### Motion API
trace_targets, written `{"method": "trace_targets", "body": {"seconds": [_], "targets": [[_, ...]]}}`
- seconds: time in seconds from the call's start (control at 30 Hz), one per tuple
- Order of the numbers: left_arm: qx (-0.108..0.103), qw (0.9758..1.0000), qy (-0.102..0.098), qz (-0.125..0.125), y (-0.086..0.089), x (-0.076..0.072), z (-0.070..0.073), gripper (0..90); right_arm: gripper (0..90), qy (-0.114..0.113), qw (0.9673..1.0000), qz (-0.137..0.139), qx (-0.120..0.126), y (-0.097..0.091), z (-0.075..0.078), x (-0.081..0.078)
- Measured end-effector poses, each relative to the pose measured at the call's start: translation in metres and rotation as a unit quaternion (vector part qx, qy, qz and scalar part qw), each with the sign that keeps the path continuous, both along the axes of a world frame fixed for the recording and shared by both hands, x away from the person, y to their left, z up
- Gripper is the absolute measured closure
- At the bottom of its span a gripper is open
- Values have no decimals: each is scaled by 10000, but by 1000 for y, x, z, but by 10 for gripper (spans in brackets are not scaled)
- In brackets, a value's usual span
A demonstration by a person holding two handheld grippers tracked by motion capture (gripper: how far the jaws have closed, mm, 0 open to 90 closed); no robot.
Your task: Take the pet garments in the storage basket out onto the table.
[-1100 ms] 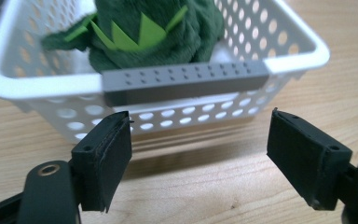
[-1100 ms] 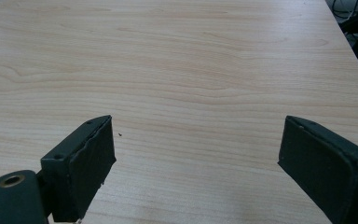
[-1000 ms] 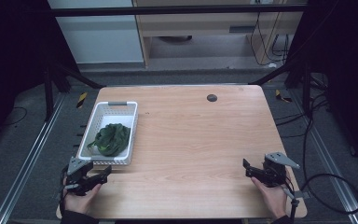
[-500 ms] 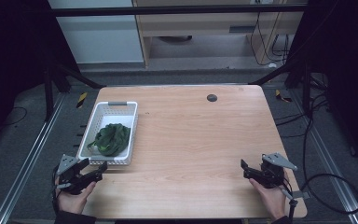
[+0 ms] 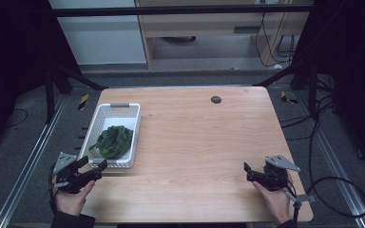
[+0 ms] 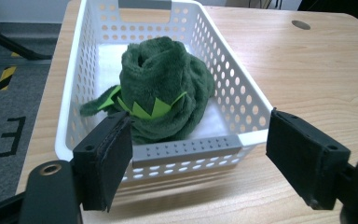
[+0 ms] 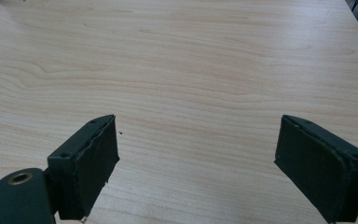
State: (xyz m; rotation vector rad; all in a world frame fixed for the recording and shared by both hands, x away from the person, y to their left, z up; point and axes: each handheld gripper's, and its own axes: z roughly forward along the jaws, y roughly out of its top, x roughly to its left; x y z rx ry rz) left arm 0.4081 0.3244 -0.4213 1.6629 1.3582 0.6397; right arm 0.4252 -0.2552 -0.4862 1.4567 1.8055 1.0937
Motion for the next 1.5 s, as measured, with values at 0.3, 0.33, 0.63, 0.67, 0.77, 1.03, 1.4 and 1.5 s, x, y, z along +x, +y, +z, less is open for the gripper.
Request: {"method": "trace_targets", "body": {"seconds": [0.3,0.33,0.63,0.67,0.77,1.03,1.4,1.5], "targets": [[-139,9997,-164,-71,5,9,21,226,129,-74,9999,-66,-31,-2,1,1],[-130,9998,-165,-70,4,10,23,227,129,-79,9999,-64,-29,-3,2,1],[-101,9996,-246,-98,5,24,37,226,124,-69,9999,-75,-75,-3,1,1],[-57,9996,-237,-126,3,28,40,225,123,-81,9999,-77,-75,-3,2,1],[-9,9996,-230,-155,2,33,42,223,123,-84,9999,-60,-86,-2,2,1],[108,9996,-170,-212,-3,48,47,221,119,-39,9999,-27,-88,-1,1,2],[293,9992,-108,-242,-8,68,57,215,116,-29,9999,26,-164,0,0,3],[416,9988,-45,-269,-10,77,59,212,115,-47,9998,41,-183,0,0,3]]}}
